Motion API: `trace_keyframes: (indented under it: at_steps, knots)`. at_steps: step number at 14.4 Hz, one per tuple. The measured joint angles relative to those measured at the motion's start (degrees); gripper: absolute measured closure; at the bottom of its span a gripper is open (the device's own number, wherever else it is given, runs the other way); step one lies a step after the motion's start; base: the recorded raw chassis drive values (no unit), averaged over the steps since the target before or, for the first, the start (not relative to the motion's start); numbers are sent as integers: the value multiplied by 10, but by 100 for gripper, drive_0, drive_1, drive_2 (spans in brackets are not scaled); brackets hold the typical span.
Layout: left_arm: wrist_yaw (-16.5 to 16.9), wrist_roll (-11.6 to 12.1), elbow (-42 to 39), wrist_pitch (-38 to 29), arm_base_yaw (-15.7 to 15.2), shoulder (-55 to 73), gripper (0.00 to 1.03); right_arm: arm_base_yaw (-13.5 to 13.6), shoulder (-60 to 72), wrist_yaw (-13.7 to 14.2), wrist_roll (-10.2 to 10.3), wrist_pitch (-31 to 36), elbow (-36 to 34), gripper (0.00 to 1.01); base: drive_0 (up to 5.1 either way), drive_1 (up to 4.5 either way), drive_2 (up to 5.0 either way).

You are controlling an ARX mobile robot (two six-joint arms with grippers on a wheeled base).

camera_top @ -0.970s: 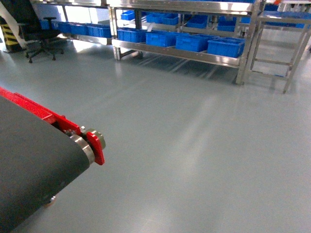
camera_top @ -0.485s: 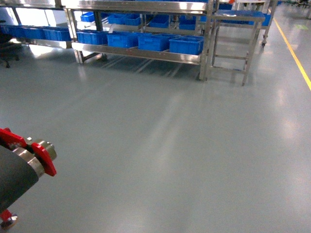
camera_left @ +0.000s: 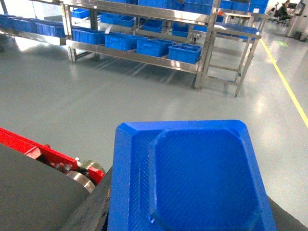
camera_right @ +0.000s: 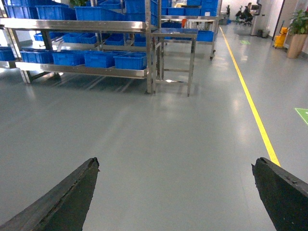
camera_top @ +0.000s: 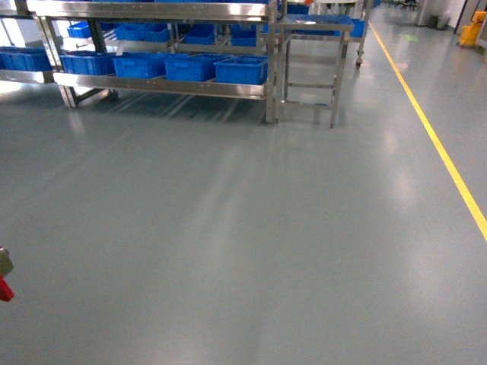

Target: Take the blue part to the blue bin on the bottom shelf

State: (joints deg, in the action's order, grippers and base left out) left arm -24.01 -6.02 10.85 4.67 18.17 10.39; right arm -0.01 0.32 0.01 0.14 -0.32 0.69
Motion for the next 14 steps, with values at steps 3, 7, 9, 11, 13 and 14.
trace_keyframes:
  at_steps: [3, 7, 9, 11, 13, 14]
  knots:
    - [0, 0, 0, 0, 0, 0, 59, 0, 0, 0, 0, 0, 0, 3, -165, -165, -165]
    - [0, 0, 0, 0, 0, 0, 59, 0, 0, 0, 0, 0, 0, 3, -183, -183, -183]
    - [0, 0, 0, 0, 0, 0, 59, 0, 0, 0, 0, 0, 0, 3, -158, -158, -158]
    - [2, 0, 0, 0, 1, 0, 59, 0, 0, 0, 0, 0, 0, 3, -23, -23, -23]
    - [0, 0, 0, 0, 0, -1, 59, 0, 0, 0, 0, -1, 0, 3, -13, 389, -415]
    - [0, 0, 0, 0, 0, 0, 59, 0, 0, 0, 0, 1, 0, 3, -10, 392, -411]
